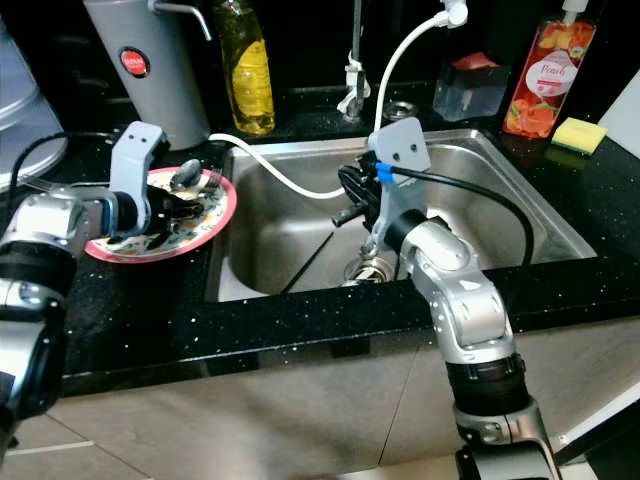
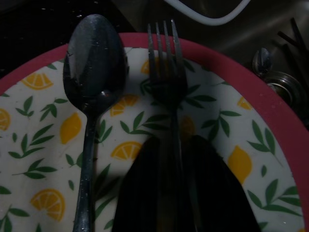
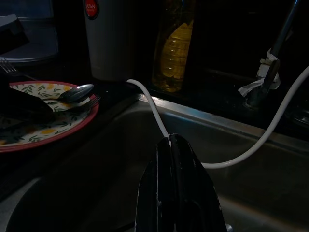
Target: Kitchen organization
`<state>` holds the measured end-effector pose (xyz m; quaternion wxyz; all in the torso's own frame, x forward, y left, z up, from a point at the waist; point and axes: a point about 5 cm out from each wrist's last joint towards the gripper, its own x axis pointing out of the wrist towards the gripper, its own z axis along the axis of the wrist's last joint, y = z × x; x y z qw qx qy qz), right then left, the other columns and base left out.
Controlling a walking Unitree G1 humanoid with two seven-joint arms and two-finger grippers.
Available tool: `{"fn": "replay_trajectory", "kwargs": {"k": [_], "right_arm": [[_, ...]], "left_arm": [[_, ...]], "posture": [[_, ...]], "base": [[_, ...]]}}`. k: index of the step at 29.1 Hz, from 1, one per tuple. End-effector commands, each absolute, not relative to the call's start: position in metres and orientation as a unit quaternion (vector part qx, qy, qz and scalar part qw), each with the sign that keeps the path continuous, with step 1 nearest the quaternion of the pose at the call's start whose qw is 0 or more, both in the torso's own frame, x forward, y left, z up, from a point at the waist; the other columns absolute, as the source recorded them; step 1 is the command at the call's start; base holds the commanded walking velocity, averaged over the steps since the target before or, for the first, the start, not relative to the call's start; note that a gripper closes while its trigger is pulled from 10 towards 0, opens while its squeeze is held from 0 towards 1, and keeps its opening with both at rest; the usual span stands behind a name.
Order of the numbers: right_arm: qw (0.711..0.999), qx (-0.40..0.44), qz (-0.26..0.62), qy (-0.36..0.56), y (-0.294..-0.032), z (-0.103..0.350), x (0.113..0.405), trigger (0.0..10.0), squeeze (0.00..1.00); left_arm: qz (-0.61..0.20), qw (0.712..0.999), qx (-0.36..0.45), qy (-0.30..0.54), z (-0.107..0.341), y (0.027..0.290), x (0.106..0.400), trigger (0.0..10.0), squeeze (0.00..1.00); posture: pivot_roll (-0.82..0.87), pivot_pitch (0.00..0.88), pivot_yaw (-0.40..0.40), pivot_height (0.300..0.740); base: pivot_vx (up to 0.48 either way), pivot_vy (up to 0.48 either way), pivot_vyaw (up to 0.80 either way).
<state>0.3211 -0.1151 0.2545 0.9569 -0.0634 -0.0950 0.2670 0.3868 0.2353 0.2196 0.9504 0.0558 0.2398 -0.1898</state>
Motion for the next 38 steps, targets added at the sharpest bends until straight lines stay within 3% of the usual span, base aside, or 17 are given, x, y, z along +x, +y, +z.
{"fn": "replay_trajectory", "kwargs": {"k": [1,9,13,14,15,19,22,24,27,34,38], "right_arm": [[0.958,-0.063,0.263,-0.096,-0.117,0.255,0.321,10.0,0.0],[0.957,-0.062,0.265,-0.098,-0.116,0.256,0.321,10.0,0.0],[0.957,-0.063,0.265,-0.098,-0.116,0.257,0.322,10.0,0.0],[0.957,-0.063,0.265,-0.099,-0.117,0.257,0.322,10.0,0.0],[0.957,-0.064,0.265,-0.099,-0.117,0.257,0.322,10.0,0.0],[0.957,-0.065,0.265,-0.1,-0.118,0.258,0.323,10.0,0.0],[0.957,-0.066,0.266,-0.101,-0.117,0.259,0.324,10.0,0.0],[0.956,-0.066,0.266,-0.101,-0.116,0.259,0.324,10.0,0.0],[0.957,-0.066,0.26,-0.106,-0.118,0.262,0.325,10.0,0.0],[0.96,-0.097,0.238,-0.107,-0.13,0.264,0.327,10.0,0.0],[0.97,-0.119,0.204,-0.063,-0.162,0.252,0.331,10.0,0.0]], "left_arm": [[-0.188,0.945,0.055,0.262,0.209,0.235,0.386,0.0,0.0],[-0.181,0.952,0.065,0.237,0.22,0.237,0.388,0.0,0.0],[-0.179,0.962,0.075,0.194,0.238,0.233,0.391,0.0,0.0],[-0.197,0.966,0.084,0.146,0.256,0.224,0.392,0.4,0.0],[-0.2,0.969,0.087,0.116,0.269,0.217,0.393,10.0,0.0],[-0.23,0.968,0.077,0.065,0.299,0.194,0.393,10.0,0.0],[-0.301,0.949,0.063,0.074,0.305,0.159,0.391,10.0,0.0],[-0.307,0.946,0.065,0.077,0.305,0.155,0.391,10.0,0.0],[-0.321,0.935,0.105,0.111,0.277,0.124,0.402,10.0,0.0],[-0.349,0.915,0.115,0.165,0.245,0.098,0.404,10.0,0.0],[-0.37,0.908,0.107,0.163,0.244,0.082,0.405,10.0,0.0]], "posture": [[0.09,0.0,0.041,0.74],[0.09,0.0,0.033,0.74],[0.09,0.0,0.032,0.74],[0.08,0.0,0.031,0.74],[0.08,0.0,0.03,0.74],[0.08,0.0,0.025,0.74],[0.08,0.0,0.027,0.74],[0.08,0.0,0.028,0.74],[0.07,0.0,0.031,0.74],[0.06,0.0,0.041,0.74],[0.04,0.0,0.054,0.74]], "base": [[0.0,0.0,0.0],[0.0,0.0,0.0],[0.0,0.0,0.0],[0.0,0.0,0.0],[0.0,0.0,0.0],[0.0,0.0,0.0],[0.0,0.0,0.0],[0.0,0.0,0.0],[0.0,0.0,0.0],[0.0,0.0,0.0],[0.0,0.0,0.0]]}}
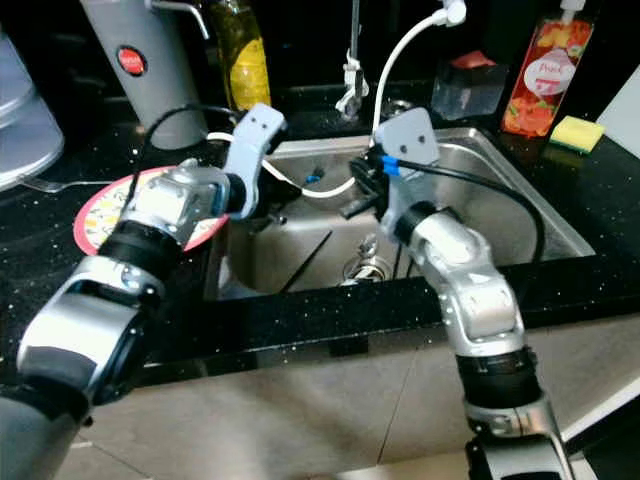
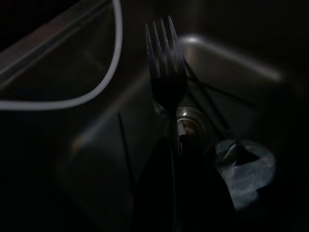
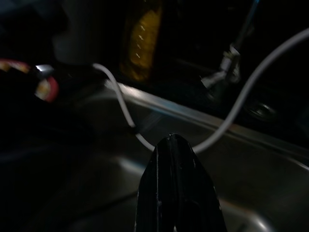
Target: Kitchen organization
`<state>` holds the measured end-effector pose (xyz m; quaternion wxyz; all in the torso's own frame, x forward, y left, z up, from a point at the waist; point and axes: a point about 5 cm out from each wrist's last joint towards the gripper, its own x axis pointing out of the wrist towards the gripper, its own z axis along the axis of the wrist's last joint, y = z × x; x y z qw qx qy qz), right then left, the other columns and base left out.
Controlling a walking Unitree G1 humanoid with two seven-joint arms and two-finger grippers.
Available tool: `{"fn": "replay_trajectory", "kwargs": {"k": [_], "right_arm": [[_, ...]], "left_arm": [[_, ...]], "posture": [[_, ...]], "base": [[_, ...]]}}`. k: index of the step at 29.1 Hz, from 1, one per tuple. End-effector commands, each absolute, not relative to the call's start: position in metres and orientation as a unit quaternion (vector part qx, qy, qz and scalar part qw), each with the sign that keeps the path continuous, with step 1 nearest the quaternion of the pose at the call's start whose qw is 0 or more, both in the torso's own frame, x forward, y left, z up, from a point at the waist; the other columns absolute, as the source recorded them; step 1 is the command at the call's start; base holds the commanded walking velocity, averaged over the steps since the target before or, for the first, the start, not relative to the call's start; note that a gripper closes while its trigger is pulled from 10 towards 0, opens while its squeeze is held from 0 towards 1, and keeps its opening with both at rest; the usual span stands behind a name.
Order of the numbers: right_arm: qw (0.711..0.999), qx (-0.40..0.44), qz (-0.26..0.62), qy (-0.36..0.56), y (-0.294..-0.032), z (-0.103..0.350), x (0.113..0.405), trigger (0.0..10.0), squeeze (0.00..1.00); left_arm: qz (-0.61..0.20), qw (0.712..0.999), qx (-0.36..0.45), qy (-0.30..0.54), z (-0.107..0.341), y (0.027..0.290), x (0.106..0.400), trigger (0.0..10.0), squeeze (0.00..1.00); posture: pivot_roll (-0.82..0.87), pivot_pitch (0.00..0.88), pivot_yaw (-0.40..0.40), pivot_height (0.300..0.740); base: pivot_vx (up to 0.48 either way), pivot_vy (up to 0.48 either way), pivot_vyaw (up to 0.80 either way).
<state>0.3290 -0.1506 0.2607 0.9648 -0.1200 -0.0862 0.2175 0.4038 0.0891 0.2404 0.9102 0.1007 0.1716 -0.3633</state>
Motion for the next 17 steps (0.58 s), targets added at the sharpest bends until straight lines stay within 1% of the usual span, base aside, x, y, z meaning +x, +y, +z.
{"fn": "replay_trajectory", "kwargs": {"k": [1,5,7,8,10,13,14,16,17], "right_arm": [[0.971,-0.12,0.2,-0.06,-0.165,0.251,0.331,10.0,0.0],[0.974,-0.118,0.186,-0.056,-0.17,0.25,0.331,10.0,0.0],[0.974,-0.114,0.188,-0.06,-0.168,0.251,0.33,10.0,0.0],[0.973,-0.112,0.19,-0.063,-0.167,0.251,0.33,10.0,0.0],[0.972,-0.109,0.195,-0.069,-0.163,0.252,0.329,10.0,0.0],[0.971,-0.099,0.203,-0.082,-0.156,0.256,0.33,10.0,0.0],[0.968,-0.09,0.215,-0.088,-0.151,0.258,0.33,10.0,0.0],[0.968,-0.089,0.217,-0.089,-0.151,0.259,0.33,10.0,0.0],[0.964,-0.075,0.236,-0.095,-0.144,0.261,0.328,10.0,0.0]], "left_arm": [[-0.371,0.908,0.105,0.162,0.244,0.081,0.406,10.0,0.0],[-0.372,0.906,0.114,0.166,0.24,0.079,0.406,10.0,0.0],[-0.377,0.902,0.122,0.168,0.236,0.077,0.405,10.0,0.0],[-0.378,0.902,0.125,0.167,0.236,0.076,0.405,10.0,1.0],[-0.384,0.9,0.122,0.166,0.235,0.075,0.405,10.0,1.0],[-0.4,0.897,0.124,0.139,0.244,0.075,0.404,10.0,1.0],[-0.39,0.904,0.123,0.123,0.25,0.079,0.406,10.0,0.0],[-0.387,0.906,0.122,0.121,0.251,0.079,0.406,10.0,0.0],[-0.384,0.91,0.106,0.113,0.258,0.086,0.407,10.0,0.0]], "posture": [[0.04,0.0,0.054,0.74],[0.03,0.0,0.058,0.74],[0.03,0.0,0.06,0.74],[0.03,0.0,0.059,0.74],[0.03,0.0,0.058,0.74],[0.04,0.0,0.055,0.74],[0.04,0.0,0.055,0.74],[0.04,0.0,0.055,0.74],[0.04,0.0,0.053,0.74]], "base": [[0.0,0.0,0.0],[0.0,0.0,0.0],[0.0,0.0,0.0],[0.0,0.0,0.0],[0.0,0.0,0.0],[0.0,0.0,0.0],[0.0,0.0,0.0],[0.0,0.0,0.0],[0.0,0.0,0.0]]}}
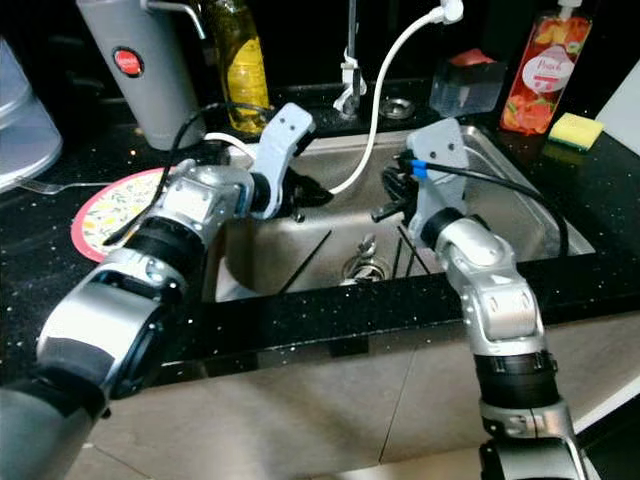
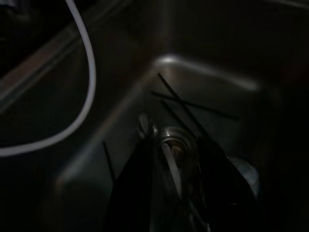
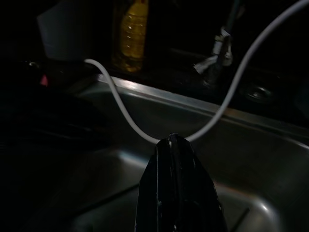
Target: Kitchen organization
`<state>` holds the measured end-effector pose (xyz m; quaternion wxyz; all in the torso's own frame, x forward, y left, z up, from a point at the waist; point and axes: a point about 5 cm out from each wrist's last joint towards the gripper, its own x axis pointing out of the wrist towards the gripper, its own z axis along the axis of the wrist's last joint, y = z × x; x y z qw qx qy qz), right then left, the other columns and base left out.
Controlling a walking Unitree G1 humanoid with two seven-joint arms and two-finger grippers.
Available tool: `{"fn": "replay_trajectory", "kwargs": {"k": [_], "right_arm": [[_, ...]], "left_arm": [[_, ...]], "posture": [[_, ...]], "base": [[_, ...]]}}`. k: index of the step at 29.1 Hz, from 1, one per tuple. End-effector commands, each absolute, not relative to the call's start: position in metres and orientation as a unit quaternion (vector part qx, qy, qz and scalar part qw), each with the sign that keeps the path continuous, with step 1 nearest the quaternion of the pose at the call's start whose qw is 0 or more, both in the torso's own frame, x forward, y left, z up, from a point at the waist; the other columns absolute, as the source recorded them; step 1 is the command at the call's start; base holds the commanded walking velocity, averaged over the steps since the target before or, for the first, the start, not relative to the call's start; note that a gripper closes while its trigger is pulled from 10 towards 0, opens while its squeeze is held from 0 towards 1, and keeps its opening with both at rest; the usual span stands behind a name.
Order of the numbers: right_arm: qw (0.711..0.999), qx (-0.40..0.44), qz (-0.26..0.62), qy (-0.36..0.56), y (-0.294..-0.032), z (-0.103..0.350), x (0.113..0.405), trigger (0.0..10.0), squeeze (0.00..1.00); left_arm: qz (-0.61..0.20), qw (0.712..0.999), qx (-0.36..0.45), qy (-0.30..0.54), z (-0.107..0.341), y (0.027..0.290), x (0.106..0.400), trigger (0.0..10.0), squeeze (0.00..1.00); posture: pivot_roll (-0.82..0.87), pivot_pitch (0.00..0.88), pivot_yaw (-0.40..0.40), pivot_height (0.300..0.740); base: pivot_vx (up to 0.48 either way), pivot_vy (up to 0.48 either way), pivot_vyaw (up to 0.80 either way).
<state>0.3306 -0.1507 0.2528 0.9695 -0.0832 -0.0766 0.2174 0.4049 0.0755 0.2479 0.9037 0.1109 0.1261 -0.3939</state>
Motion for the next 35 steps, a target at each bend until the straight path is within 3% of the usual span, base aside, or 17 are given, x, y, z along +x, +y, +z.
{"fn": "replay_trajectory", "kwargs": {"k": [1,6,14,24,25,26,27,28,35], "right_arm": [[0.964,-0.075,0.236,-0.095,-0.144,0.261,0.328,10.0,0.0],[0.942,-0.042,0.317,-0.102,-0.123,0.264,0.318,10.0,0.0],[0.932,-0.047,0.346,-0.1,-0.105,0.27,0.33,10.0,0.0],[0.896,-0.037,0.43,-0.108,-0.075,0.287,0.333,10.0,0.0],[0.893,-0.033,0.435,-0.108,-0.073,0.287,0.332,10.0,0.0],[0.893,-0.033,0.435,-0.108,-0.073,0.287,0.332,10.0,0.0],[0.891,-0.028,0.44,-0.108,-0.071,0.287,0.331,10.0,0.0],[0.888,-0.018,0.447,-0.109,-0.07,0.287,0.329,10.0,0.0],[0.87,0.0,0.483,-0.103,-0.063,0.282,0.318,10.0,0.0]], "left_arm": [[-0.384,0.91,0.106,0.113,0.258,0.086,0.407,10.0,0.0],[-0.352,0.918,0.132,0.122,0.265,0.112,0.406,10.0,0.0],[-0.239,0.955,0.096,0.148,0.266,0.183,0.401,10.0,0.0],[-0.093,0.976,0.07,0.182,0.256,0.239,0.394,10.0,0.0],[-0.086,0.977,0.072,0.184,0.255,0.242,0.394,10.0,0.44],[-0.086,0.977,0.072,0.184,0.255,0.242,0.394,10.0,0.44],[-0.077,0.977,0.072,0.187,0.254,0.245,0.394,10.0,0.87],[-0.071,0.977,0.069,0.19,0.252,0.248,0.393,10.0,1.0],[-0.041,0.978,0.044,0.202,0.251,0.262,0.39,10.0,1.0]], "posture": [[0.04,0.0,0.053,0.74],[0.05,0.0,0.063,0.74],[0.07,0.0,0.046,0.74],[0.08,0.0,0.033,0.74],[0.09,0.0,0.032,0.74],[0.09,0.0,0.032,0.74],[0.08,0.0,0.033,0.74],[0.08,0.0,0.036,0.74],[0.08,0.0,0.039,0.74]], "base": [[0.0,0.0,0.0],[0.0,0.0,0.0],[0.0,0.0,0.0],[0.0,0.0,0.0],[0.0,0.0,0.0],[0.0,0.0,0.0],[0.0,0.0,0.0],[0.0,0.0,0.0],[0.0,0.0,0.0]]}}
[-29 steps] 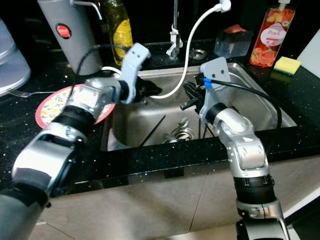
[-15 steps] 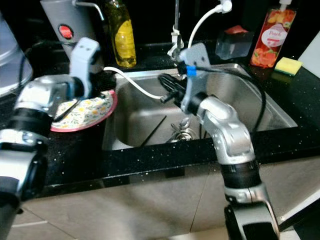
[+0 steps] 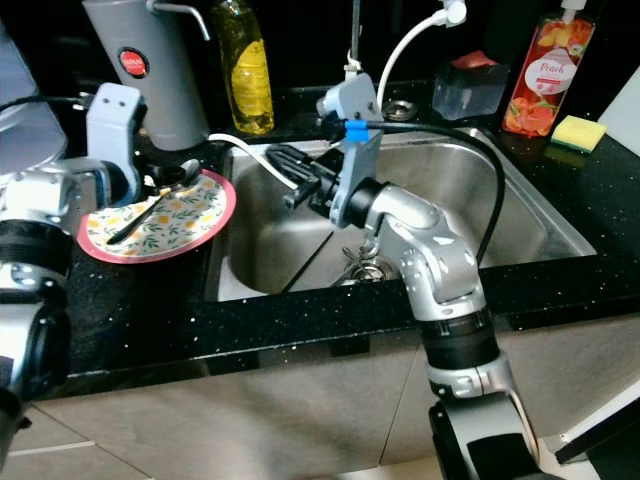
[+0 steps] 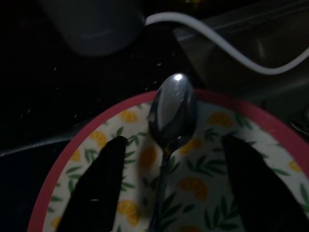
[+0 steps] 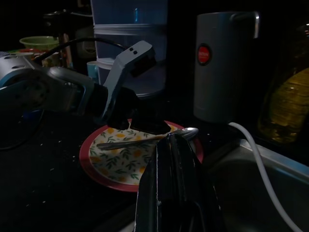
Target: Kitchen organization
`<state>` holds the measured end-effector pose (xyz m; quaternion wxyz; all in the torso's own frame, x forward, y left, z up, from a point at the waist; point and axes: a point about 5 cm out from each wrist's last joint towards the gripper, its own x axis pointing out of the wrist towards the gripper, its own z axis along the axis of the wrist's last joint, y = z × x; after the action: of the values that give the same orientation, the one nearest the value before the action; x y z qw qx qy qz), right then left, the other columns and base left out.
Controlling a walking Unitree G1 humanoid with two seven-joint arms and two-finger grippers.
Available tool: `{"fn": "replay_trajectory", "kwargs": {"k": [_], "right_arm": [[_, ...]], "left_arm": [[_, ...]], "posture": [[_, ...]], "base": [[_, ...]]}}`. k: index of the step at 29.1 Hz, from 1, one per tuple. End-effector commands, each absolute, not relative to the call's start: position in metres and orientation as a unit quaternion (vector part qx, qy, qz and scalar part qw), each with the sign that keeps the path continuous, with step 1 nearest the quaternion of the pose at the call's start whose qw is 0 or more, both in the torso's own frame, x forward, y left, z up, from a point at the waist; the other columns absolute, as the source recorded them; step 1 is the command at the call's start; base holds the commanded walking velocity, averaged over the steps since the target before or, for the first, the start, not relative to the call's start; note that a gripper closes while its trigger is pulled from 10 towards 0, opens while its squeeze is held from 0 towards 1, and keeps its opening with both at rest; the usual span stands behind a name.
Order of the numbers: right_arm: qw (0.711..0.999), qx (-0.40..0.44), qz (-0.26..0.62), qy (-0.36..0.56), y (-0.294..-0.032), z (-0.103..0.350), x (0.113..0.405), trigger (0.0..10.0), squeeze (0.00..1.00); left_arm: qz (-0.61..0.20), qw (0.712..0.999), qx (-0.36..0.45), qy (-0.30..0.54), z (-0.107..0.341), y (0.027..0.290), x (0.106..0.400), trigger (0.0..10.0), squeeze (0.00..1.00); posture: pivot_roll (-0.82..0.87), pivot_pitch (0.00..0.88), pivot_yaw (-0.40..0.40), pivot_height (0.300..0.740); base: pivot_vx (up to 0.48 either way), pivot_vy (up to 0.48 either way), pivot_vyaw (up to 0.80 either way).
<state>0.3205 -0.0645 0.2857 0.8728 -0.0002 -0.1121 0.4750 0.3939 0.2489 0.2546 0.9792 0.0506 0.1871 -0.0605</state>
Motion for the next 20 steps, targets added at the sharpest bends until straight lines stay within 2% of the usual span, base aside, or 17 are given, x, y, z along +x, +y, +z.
{"fn": "replay_trajectory", "kwargs": {"k": [1,4,5,10,19,20], "right_arm": [[0.872,-0.001,0.479,-0.101,-0.063,0.281,0.319,10.0,0.0],[0.877,-0.009,0.471,-0.094,-0.067,0.277,0.321,10.0,0.0],[0.877,-0.023,0.472,-0.087,-0.067,0.273,0.321,10.0,0.0],[0.873,-0.047,0.48,-0.07,-0.066,0.265,0.319,10.0,0.0],[0.872,-0.04,0.484,-0.063,-0.065,0.262,0.318,10.0,0.0],[0.871,-0.037,0.486,-0.063,-0.066,0.262,0.318,10.0,0.0]], "left_arm": [[-0.04,0.977,0.039,0.204,0.25,0.262,0.39,10.0,1.0],[-0.046,0.975,0.024,0.217,0.245,0.265,0.388,10.0,1.0],[-0.036,0.973,0.023,0.227,0.239,0.269,0.387,10.0,0.0],[-0.044,0.969,0.011,0.242,0.229,0.274,0.384,10.0,0.0],[-0.055,0.962,0.003,0.267,0.21,0.28,0.378,10.0,0.0],[-0.054,0.961,-0.001,0.27,0.208,0.282,0.377,6.8,0.0]], "posture": [[0.08,0.0,0.039,0.74],[0.1,0.0,0.04,0.74],[0.1,0.0,0.044,0.74],[0.1,0.0,0.044,0.74],[0.1,0.0,0.041,0.74],[0.1,0.0,0.04,0.74]], "base": [[0.0,0.0,0.0],[0.0,0.0,0.0],[0.0,0.0,0.0],[0.0,0.0,0.0],[0.0,0.0,0.0],[0.0,0.0,0.0]]}}
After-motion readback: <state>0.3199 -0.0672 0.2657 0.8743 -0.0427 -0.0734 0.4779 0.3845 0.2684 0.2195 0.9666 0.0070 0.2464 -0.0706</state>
